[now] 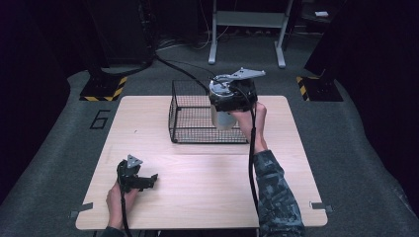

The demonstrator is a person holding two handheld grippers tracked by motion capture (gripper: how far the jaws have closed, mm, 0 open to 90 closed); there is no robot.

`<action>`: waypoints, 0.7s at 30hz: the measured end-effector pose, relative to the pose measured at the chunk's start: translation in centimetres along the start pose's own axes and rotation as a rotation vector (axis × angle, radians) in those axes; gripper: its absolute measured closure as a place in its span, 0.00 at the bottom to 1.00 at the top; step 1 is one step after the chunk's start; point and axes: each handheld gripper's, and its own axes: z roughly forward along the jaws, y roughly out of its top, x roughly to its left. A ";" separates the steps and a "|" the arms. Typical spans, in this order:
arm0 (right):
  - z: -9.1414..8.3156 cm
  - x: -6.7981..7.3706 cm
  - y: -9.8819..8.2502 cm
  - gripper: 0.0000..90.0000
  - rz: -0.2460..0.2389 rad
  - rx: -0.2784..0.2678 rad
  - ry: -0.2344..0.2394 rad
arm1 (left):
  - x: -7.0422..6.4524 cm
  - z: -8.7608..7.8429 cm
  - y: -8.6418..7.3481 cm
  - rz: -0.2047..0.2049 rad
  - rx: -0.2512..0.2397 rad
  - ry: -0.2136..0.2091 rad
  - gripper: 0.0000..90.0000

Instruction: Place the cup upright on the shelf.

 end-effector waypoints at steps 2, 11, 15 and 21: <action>0.6 -0.3 0.2 0.04 0.013 0.000 -0.008 | 0.0 0.0 0.0 -0.001 -0.001 0.000 0.00; 2.2 -1.1 0.6 0.04 0.043 0.003 -0.034 | 0.0 0.0 0.0 0.009 0.006 0.000 0.00; 3.2 -1.6 0.5 0.04 0.054 0.006 -0.045 | 0.1 0.0 0.0 0.010 0.006 -0.001 0.00; 4.5 -2.2 0.3 0.04 0.075 0.012 -0.070 | 0.1 0.0 0.0 0.010 0.006 0.000 0.00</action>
